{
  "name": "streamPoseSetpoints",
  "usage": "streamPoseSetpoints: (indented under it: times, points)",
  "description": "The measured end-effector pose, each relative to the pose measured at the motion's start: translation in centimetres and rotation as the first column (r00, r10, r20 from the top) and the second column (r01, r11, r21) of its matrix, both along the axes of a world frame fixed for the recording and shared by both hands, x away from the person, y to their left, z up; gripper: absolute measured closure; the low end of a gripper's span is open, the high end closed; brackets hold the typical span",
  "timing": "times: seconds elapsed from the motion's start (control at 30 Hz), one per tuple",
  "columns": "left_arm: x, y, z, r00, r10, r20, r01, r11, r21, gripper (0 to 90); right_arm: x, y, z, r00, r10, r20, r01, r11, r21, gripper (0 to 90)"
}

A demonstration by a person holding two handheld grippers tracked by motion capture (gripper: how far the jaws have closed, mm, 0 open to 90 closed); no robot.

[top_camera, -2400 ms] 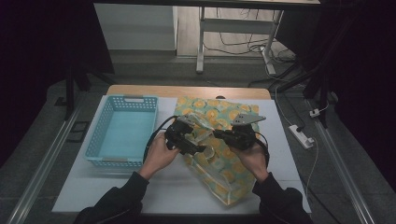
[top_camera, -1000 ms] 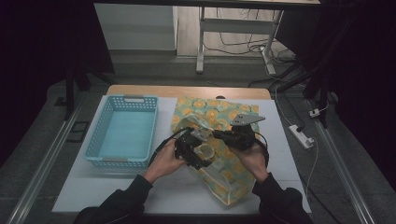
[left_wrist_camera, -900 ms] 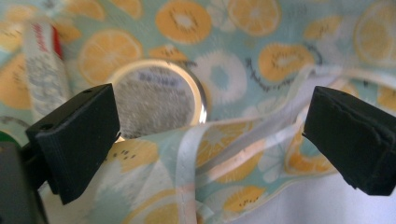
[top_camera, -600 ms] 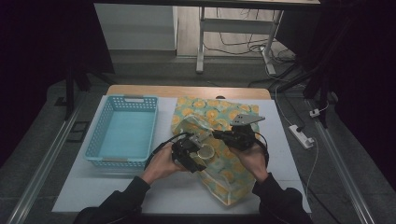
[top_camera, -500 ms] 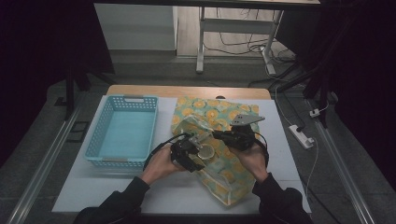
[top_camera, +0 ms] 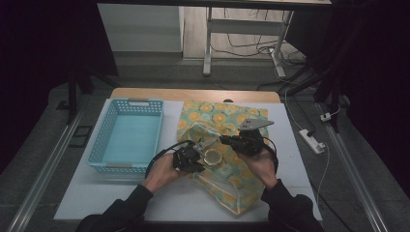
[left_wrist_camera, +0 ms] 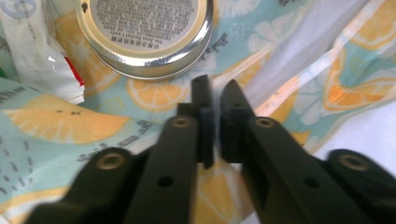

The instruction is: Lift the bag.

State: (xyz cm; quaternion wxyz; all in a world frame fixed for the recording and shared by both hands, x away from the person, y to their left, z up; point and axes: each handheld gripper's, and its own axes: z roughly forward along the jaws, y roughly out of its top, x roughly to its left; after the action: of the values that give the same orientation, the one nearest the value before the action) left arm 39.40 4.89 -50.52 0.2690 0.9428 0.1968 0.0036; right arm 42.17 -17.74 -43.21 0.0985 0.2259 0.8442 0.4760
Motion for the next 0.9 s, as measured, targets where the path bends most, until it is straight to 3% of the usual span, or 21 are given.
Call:
streamPoseSetpoints:
  times: [0.17, 0.3, 0.6, 0.9]
  points:
    - [-0.1, 0.3, 1.1, 0.9997, 0.020, 0.012, -0.020, 0.9991, -0.037, 88.9, 0.0, 0.1, 0.0, 1.0000, 0.004, -0.002, -0.004, 1.000, -0.005, 89.4]
    - [-0.2, 0.5, 2.2, 0.9970, 0.077, -0.012, -0.078, 0.9948, -0.067, 89.1, 0.0, 0.2, -0.1, 0.9999, 0.010, -0.008, -0.010, 1.000, -0.007, 89.4]
    - [-0.2, 1.2, 4.2, 0.9935, 0.109, 0.030, -0.105, 0.9871, -0.121, 89.2, -0.1, 0.3, 0.0, 0.9998, 0.018, -0.008, -0.018, 1.000, -0.009, 89.4]
    - [0.1, 2.1, 6.0, 0.9900, 0.141, -0.005, -0.140, 0.9760, -0.166, 89.4, -0.1, 0.3, 0.6, 0.9996, 0.025, -0.009, -0.025, 1.000, -0.005, 89.4]
